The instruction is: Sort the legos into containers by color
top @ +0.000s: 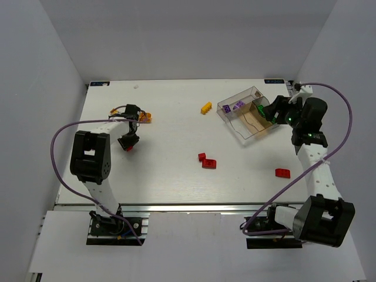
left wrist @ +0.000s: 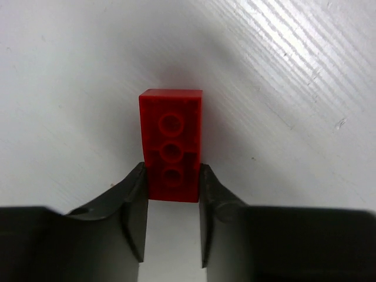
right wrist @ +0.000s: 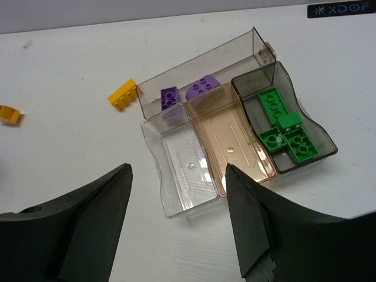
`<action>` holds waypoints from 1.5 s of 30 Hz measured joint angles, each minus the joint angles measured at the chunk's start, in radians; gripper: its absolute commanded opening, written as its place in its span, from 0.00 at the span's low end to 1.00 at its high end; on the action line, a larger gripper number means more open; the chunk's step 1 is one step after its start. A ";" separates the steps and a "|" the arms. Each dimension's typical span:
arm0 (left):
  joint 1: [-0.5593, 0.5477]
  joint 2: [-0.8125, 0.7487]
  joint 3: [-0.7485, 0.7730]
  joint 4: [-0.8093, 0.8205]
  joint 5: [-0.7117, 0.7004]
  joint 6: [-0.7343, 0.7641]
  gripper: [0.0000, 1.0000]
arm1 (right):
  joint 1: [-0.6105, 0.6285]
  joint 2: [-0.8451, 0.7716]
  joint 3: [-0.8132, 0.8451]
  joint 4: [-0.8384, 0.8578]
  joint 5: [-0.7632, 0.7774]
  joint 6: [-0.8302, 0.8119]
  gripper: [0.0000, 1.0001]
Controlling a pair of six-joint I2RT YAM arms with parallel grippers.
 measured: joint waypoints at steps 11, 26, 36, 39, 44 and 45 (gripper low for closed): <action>-0.014 -0.126 -0.114 0.185 0.344 0.240 0.00 | -0.053 -0.090 -0.040 0.021 -0.151 0.004 0.02; -0.343 0.070 0.100 0.818 1.231 0.229 0.00 | -0.147 -0.059 -0.043 0.021 -0.256 0.032 0.00; -0.513 0.565 0.681 1.160 1.289 0.003 0.00 | -0.209 -0.058 -0.043 0.020 -0.265 0.050 0.00; -0.541 0.682 0.852 1.180 1.257 -0.009 0.00 | -0.227 -0.058 -0.043 0.020 -0.280 0.066 0.00; -0.573 0.789 0.994 1.187 1.137 -0.035 0.00 | -0.253 -0.058 -0.044 0.020 -0.305 0.078 0.00; -0.578 0.794 0.995 1.188 1.104 -0.040 0.02 | -0.258 -0.057 -0.044 0.021 -0.309 0.080 0.00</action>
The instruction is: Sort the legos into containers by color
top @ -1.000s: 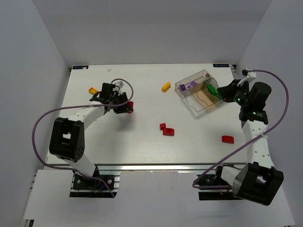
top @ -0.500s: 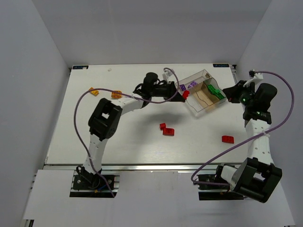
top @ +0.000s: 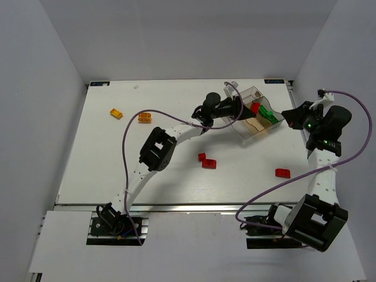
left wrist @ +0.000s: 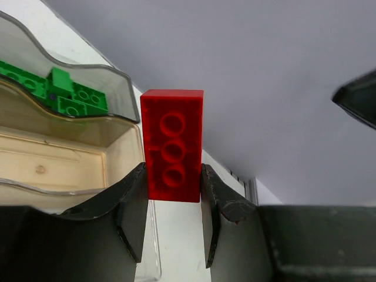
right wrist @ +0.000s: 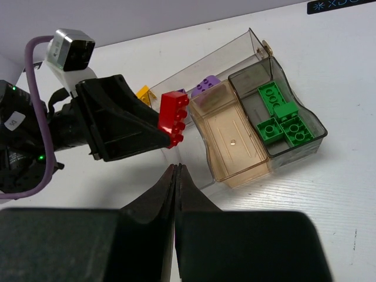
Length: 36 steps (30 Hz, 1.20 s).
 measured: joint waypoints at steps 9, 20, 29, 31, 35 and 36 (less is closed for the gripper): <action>-0.055 0.071 0.079 0.021 -0.269 -0.013 0.16 | -0.037 0.000 -0.013 0.002 -0.048 0.026 0.00; -0.083 0.092 0.081 -0.062 -0.416 0.035 0.52 | -0.080 0.002 -0.026 0.017 -0.110 0.066 0.00; -0.080 0.092 0.094 -0.110 -0.438 0.045 0.66 | -0.090 0.002 -0.026 0.026 -0.135 0.075 0.00; -0.080 0.092 0.094 -0.112 -0.438 0.045 0.64 | -0.092 0.002 -0.026 0.027 -0.139 0.078 0.00; -0.080 0.091 0.094 -0.105 -0.436 0.045 0.17 | -0.092 0.002 -0.027 0.033 -0.170 0.068 0.10; -0.080 0.090 0.094 -0.103 -0.434 0.045 0.06 | -0.093 0.002 -0.031 0.043 -0.216 0.053 0.30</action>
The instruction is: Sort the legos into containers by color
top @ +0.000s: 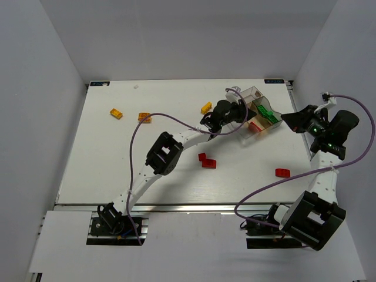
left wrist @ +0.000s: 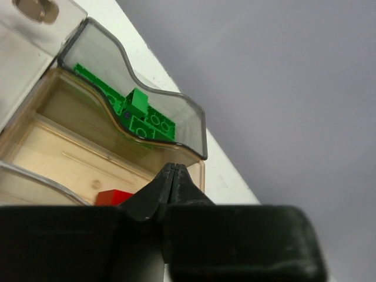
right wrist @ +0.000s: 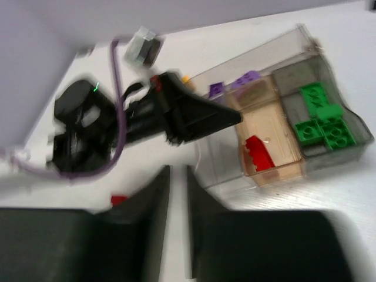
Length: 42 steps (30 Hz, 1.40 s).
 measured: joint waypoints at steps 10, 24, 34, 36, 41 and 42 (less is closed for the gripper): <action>0.021 -0.485 -0.512 -0.022 0.010 0.145 0.00 | 0.176 0.201 0.115 -0.404 -0.343 -0.736 0.53; 0.254 -1.375 -1.241 -0.512 -0.398 0.377 0.96 | 0.828 0.237 0.020 -0.444 0.127 -1.118 0.89; 0.279 -1.598 -1.395 -0.687 -0.657 0.495 0.98 | 1.044 0.447 -0.024 -0.361 0.379 -1.141 0.89; 0.285 -1.624 -1.395 -0.679 -0.676 0.504 0.98 | 1.057 0.480 -0.012 -0.358 0.411 -1.141 0.87; 0.287 -1.622 -1.395 -0.679 -0.689 0.520 0.98 | 1.098 0.534 0.026 -0.338 0.460 -1.135 0.50; 0.287 -1.617 -1.395 -0.680 -0.688 0.522 0.98 | 1.104 0.540 0.033 -0.334 0.465 -1.139 0.40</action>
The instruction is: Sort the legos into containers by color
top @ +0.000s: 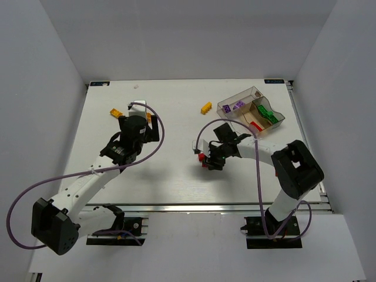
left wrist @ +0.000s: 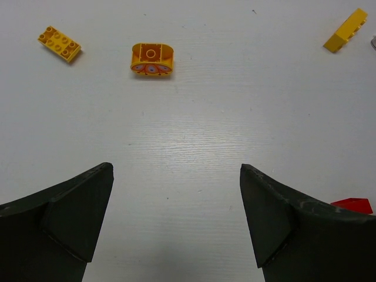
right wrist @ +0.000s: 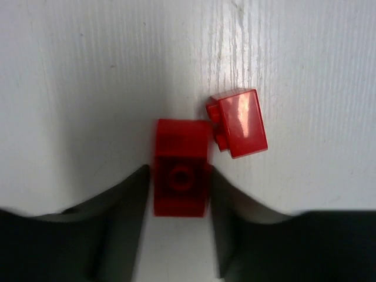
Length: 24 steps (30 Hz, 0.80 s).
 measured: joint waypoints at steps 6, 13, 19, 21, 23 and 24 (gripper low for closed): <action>0.000 0.002 -0.002 0.009 0.053 0.018 0.98 | 0.008 0.005 0.019 -0.031 0.011 -0.026 0.00; 0.001 -0.014 -0.042 0.055 0.273 0.096 0.95 | -0.077 -0.143 0.023 -0.127 0.052 -0.041 0.00; 0.001 0.038 -0.044 0.073 0.535 0.158 0.97 | -0.265 -0.179 0.119 -0.048 0.190 0.148 0.00; 0.001 0.076 -0.044 0.074 0.616 0.168 0.98 | -0.309 -0.166 0.140 -0.009 0.262 0.226 0.00; 0.001 0.118 -0.044 0.076 0.675 0.162 0.98 | -0.339 -0.144 0.158 0.034 0.348 0.298 0.00; 0.001 0.140 -0.044 0.082 0.695 0.150 0.98 | -0.349 -0.129 0.168 0.049 0.393 0.329 0.00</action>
